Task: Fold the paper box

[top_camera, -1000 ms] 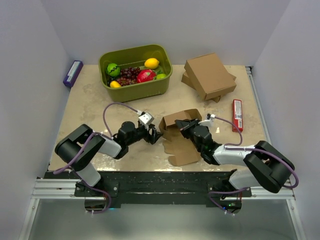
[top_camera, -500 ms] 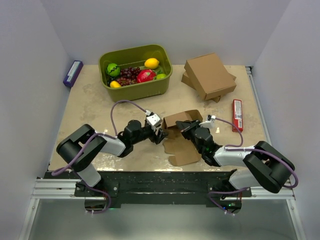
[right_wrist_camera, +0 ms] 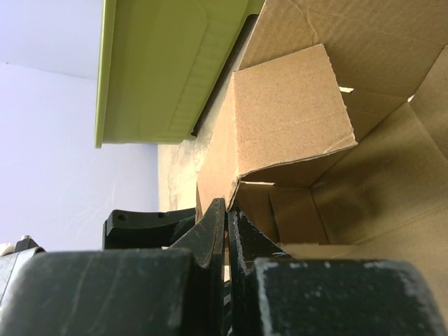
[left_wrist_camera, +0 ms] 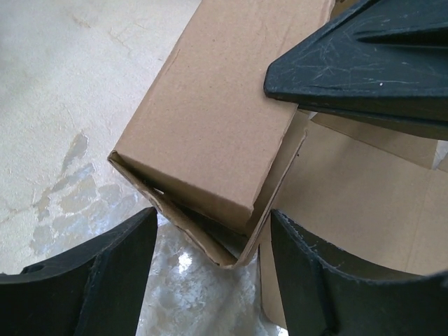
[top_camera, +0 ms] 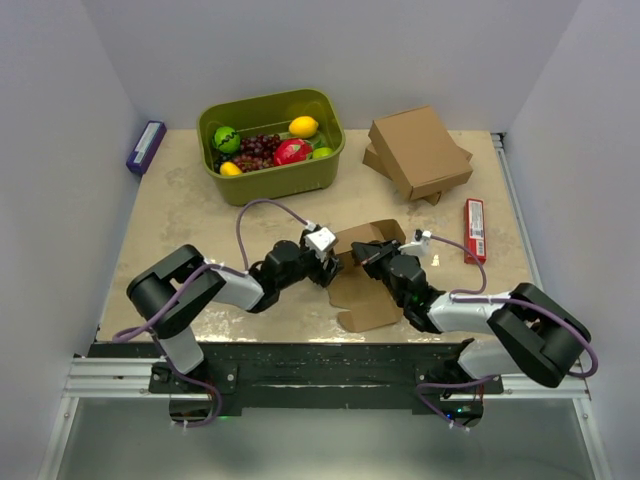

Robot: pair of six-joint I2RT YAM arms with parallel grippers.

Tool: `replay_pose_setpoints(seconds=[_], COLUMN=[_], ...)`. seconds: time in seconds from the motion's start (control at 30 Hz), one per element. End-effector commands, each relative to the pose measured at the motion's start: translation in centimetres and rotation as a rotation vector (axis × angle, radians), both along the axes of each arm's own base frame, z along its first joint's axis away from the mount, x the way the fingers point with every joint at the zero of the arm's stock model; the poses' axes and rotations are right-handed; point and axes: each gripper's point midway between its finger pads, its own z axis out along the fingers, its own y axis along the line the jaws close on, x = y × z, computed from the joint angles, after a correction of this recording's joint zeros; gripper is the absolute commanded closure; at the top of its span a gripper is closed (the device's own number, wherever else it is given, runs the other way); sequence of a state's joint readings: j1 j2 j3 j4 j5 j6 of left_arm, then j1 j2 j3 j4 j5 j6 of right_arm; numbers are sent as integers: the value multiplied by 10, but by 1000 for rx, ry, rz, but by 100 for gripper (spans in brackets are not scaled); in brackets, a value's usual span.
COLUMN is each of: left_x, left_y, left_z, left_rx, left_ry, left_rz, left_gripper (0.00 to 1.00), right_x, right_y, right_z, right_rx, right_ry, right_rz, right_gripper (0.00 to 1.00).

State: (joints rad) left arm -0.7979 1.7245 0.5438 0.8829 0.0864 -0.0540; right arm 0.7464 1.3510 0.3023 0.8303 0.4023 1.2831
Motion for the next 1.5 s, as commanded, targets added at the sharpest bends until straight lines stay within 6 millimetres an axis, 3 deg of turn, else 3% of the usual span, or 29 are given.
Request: replay_pose_setpoints(seconds=[0.0, 0.3, 0.73, 1.07, 1.23, 1.47], left_x=[13, 11, 16, 15, 18, 21], left_y=[-4, -14, -25, -27, -29, -35], left_z=[6, -8, -10, -16, -10, -1], left_rx=[49, 209, 282, 343, 331, 270], left_ry=[-62, -111, -121, -124, -116, -74], left_rz=[57, 56, 67, 52, 69, 117], left_gripper=[32, 34, 37, 38, 41, 46], right_x=[0, 1, -1, 1, -3, -10], right_y=[-9, -10, -18, -19, -23, -28], right_z=[-6, 5, -4, 17, 12, -12], right_rx=[-67, -59, -96, -66, -84, -101], right_ry=[5, 40, 82, 59, 66, 108], right_rz=[-28, -47, -73, -86, -90, -89], right_gripper=[100, 100, 100, 100, 100, 100])
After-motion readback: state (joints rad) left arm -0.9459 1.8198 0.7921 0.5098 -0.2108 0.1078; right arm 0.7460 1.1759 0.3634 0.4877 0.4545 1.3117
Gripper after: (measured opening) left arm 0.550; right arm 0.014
